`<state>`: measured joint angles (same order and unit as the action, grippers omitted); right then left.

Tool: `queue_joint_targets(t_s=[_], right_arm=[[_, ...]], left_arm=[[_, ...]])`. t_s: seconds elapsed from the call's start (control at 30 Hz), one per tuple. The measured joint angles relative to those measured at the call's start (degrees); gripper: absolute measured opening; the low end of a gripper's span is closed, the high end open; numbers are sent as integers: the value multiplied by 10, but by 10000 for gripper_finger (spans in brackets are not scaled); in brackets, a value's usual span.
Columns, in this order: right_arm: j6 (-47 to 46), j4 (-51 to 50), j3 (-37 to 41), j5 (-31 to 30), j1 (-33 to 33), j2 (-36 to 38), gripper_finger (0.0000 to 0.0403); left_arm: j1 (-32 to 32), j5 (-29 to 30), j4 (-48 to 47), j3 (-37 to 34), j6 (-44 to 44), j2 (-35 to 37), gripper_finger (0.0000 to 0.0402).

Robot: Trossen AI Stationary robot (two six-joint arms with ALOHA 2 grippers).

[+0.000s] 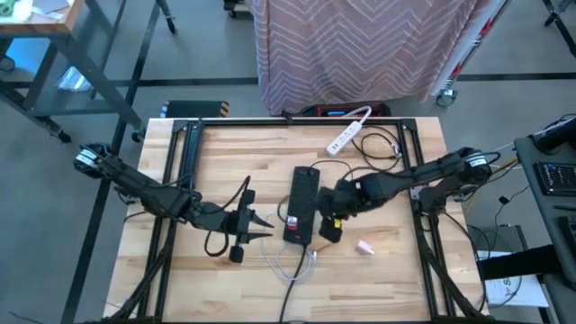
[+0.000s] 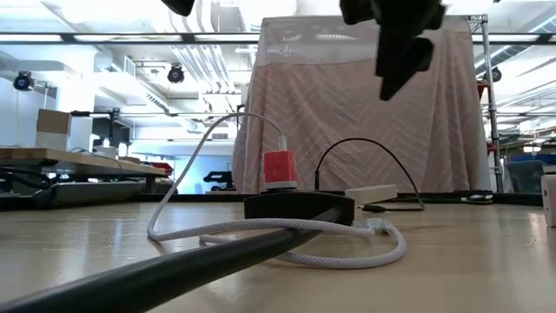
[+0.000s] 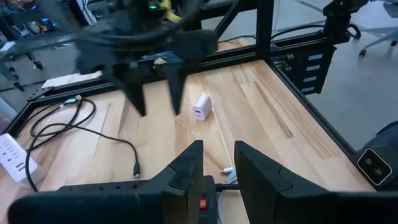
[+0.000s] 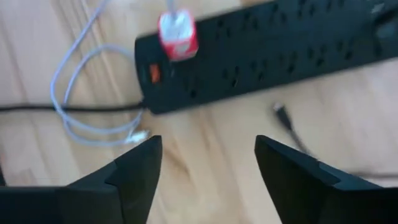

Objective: Insert USB
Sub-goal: Insert the pink charger adapter into the white outlet extension

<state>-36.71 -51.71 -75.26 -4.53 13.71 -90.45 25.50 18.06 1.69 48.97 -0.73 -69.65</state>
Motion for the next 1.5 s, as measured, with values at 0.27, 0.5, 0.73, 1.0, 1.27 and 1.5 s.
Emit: queue_joint_targets(t_s=[0.27, 0.5, 0.73, 1.0, 1.27, 1.5], right_arm=[[-91, -47, 2, 1, 44, -13, 309], [-107, -69, 3, 1, 48, -15, 295], [-130, -77, 3, 9, 63, -16, 276], [-154, -83, 4, 16, 85, -16, 327], [-176, -81, 7, 15, 108, -22, 350], [-175, -84, 8, 31, 123, -67, 350]], left_arm=[[0, 0, 0, 0, 9, 0, 77], [0, 0, 0, 0, 9, 0, 77], [0, 0, 0, 0, 11, 0, 77], [0, 0, 0, 0, 11, 0, 77], [0, 0, 0, 0, 11, 0, 78], [-1, 0, 0, 0, 11, 0, 78]])
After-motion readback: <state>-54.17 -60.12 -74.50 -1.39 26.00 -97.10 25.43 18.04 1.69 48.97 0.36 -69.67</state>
